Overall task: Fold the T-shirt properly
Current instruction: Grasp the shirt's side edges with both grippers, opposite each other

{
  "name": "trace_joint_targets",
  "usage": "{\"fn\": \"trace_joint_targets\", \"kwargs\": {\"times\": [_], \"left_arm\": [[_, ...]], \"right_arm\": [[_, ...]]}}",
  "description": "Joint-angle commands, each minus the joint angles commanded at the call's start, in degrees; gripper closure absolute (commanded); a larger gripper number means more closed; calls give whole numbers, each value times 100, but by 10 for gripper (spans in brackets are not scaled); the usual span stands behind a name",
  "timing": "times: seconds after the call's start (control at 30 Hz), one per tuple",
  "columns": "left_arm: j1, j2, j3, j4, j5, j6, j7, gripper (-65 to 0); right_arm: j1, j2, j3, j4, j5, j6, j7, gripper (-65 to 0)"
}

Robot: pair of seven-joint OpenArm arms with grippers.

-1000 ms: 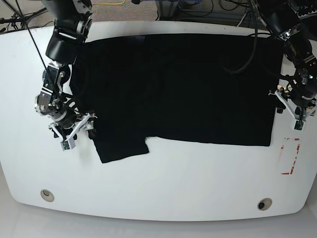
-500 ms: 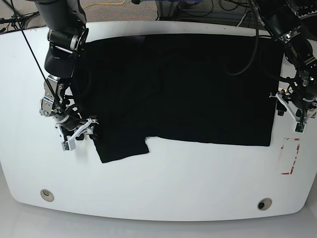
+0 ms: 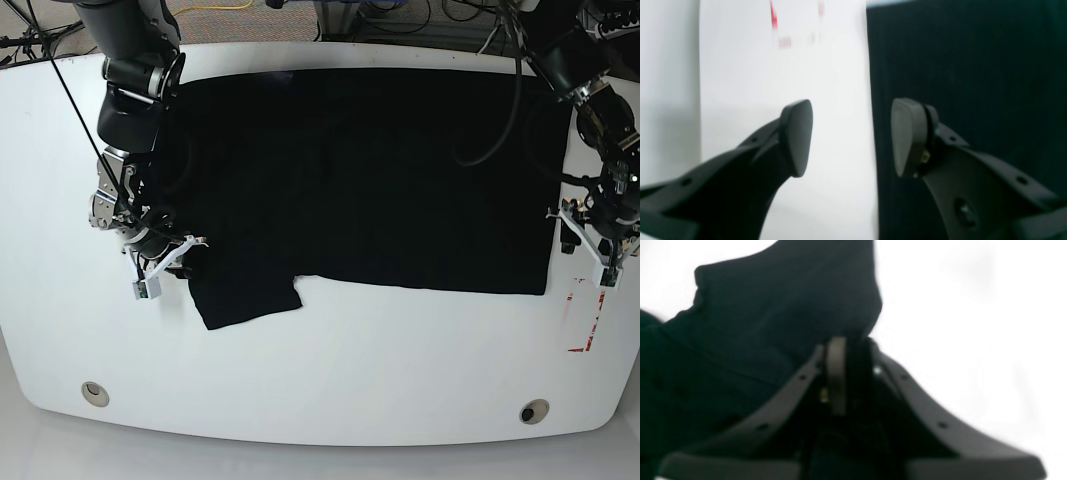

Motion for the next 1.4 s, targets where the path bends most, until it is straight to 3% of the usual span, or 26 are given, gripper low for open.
{"fn": "trace_joint_targets", "kwargs": {"times": [0.13,0.53,0.8,1.4], "left_arm": [[-448,9,9,-615,229,316,-79,-353],[-1521,-53,378,-3191,378,914,-1574,-358],[-1697,-114,484,-4237,378,1451,-2295,-461],[-1662,-105,492,-4290,378,1442,-2347,-465]], "right_arm": [[-70,0,-185,44,0,0,0,-79],[-290,-35,-211,299,0,-9,0,-79],[-343,-35,-211,308,9,-9,0,-79],[-431,-26,-193,527,18,0,0,-79]]}}
